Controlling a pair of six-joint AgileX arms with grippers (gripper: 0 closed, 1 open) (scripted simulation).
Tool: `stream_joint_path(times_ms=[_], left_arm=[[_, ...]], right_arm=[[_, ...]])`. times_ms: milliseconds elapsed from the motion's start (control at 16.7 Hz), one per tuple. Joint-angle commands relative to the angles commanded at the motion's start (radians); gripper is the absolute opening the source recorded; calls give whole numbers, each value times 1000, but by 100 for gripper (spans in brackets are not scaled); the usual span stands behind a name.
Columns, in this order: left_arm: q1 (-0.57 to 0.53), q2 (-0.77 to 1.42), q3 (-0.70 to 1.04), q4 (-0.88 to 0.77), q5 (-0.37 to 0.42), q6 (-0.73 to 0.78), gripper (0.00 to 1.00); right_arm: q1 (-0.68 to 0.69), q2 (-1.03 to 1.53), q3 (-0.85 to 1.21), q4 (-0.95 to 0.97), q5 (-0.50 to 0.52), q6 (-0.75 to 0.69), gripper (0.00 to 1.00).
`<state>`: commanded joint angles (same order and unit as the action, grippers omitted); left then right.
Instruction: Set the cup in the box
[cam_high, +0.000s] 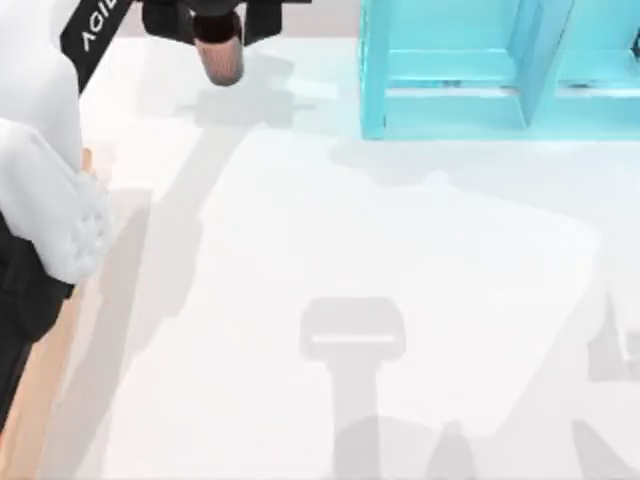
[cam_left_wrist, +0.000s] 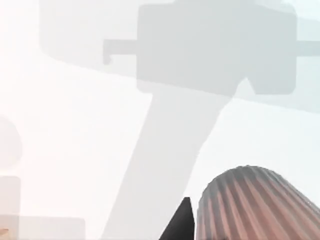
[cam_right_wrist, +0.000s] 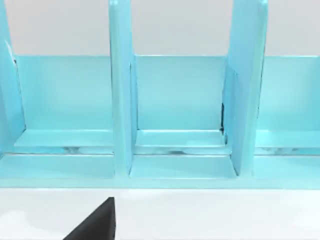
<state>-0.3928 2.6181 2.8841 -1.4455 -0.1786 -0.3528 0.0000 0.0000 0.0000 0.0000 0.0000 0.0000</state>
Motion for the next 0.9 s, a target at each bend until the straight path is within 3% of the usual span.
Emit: stream_joint_path(times_ms=[540, 900], left_arm=[[337, -602, -1017, 120, 131, 348, 0], [606, -958, -1419, 229, 165, 632, 0]], right_arm=[[0, 0, 0, 0, 0, 0, 100], [0, 0, 0, 0, 0, 0, 100]])
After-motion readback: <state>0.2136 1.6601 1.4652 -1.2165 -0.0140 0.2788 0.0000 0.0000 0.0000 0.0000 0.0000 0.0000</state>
